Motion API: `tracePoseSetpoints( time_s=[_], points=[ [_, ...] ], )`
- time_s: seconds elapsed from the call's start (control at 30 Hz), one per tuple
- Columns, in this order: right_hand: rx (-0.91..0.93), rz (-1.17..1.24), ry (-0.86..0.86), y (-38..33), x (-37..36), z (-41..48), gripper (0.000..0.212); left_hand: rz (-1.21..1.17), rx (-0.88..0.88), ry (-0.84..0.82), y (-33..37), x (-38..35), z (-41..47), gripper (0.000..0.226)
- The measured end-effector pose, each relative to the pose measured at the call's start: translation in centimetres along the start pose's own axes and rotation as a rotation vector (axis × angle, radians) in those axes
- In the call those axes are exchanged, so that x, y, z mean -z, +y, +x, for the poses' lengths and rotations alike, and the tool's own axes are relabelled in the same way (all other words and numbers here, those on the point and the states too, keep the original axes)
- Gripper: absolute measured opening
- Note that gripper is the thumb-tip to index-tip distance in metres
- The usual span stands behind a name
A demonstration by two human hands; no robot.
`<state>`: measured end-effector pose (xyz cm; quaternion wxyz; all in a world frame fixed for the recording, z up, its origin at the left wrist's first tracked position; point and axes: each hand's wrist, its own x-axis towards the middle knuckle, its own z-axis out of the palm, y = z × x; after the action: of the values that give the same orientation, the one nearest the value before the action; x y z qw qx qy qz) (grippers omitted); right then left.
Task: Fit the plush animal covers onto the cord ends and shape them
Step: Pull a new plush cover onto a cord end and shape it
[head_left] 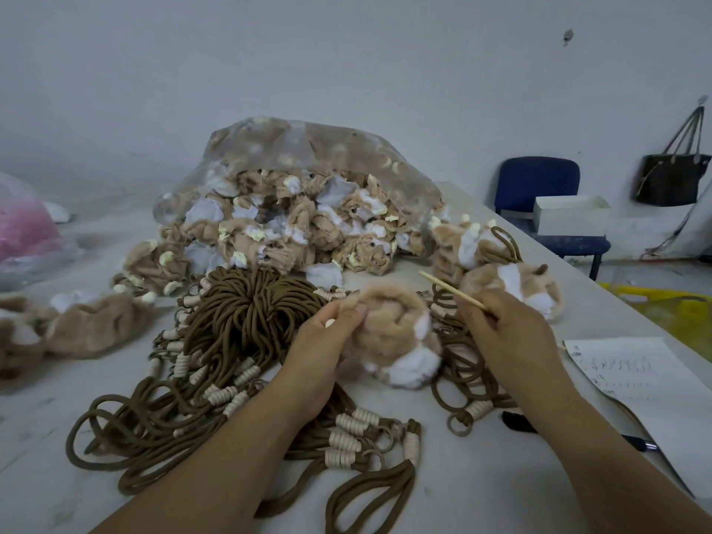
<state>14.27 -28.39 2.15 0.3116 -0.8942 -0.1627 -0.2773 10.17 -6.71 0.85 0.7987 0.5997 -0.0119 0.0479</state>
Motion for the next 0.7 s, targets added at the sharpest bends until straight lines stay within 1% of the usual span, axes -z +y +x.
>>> tracePoseSetpoints(
  time_s=[0.03,0.07,0.13,0.2,0.23,0.3,0.37,0.43,0.5,0.57,0.63,0.7],
  points=[
    [0.020,0.070,0.052,-0.4,0.2,-0.2,0.022,-0.017,0.002,-0.005,0.0,0.0,0.1,0.017],
    [0.062,0.110,0.059,-1.2,0.4,-0.4,0.022,-0.024,0.004,-0.014,0.0,0.0,0.1,0.016],
    [0.178,0.121,-0.049,-2.8,0.2,-0.9,0.024,-0.013,0.006,-0.049,-0.1,-0.1,-0.1,0.013],
    [0.231,0.041,-0.171,-3.5,-0.7,-1.3,0.028,-0.001,0.006,-0.086,-0.2,-0.2,-0.1,0.004],
    [0.210,0.014,-0.188,-3.5,-1.1,-1.3,0.026,0.001,0.005,-0.101,-0.3,-0.2,-0.1,0.005],
    [0.130,0.021,-0.171,-3.0,-1.5,-1.2,0.022,0.019,0.009,-0.127,-0.4,-0.2,-0.1,0.015],
    [0.077,0.086,-0.179,-2.6,-1.7,-1.2,0.023,0.047,0.010,-0.152,-0.3,-0.3,-0.2,0.013],
    [0.074,0.150,-0.228,-2.6,-1.8,-1.1,0.019,0.083,0.018,-0.170,-0.1,-0.4,-0.4,0.012],
    [0.094,0.200,-0.308,-2.9,-1.8,-1.0,0.024,0.141,0.010,-0.183,0.0,-0.4,-0.5,0.018],
    [0.066,0.219,-0.355,-3.1,-1.8,-0.9,0.025,0.176,-0.012,-0.173,-0.2,-0.5,-0.7,0.018],
    [0.033,0.226,-0.353,-3.1,-1.8,-0.9,0.019,0.186,-0.039,-0.163,-0.3,-0.6,-0.7,0.016],
    [0.043,0.240,-0.317,-2.9,-1.7,-1.0,0.013,0.210,-0.056,-0.149,-0.4,-0.7,-0.6,0.013]
  ],
)
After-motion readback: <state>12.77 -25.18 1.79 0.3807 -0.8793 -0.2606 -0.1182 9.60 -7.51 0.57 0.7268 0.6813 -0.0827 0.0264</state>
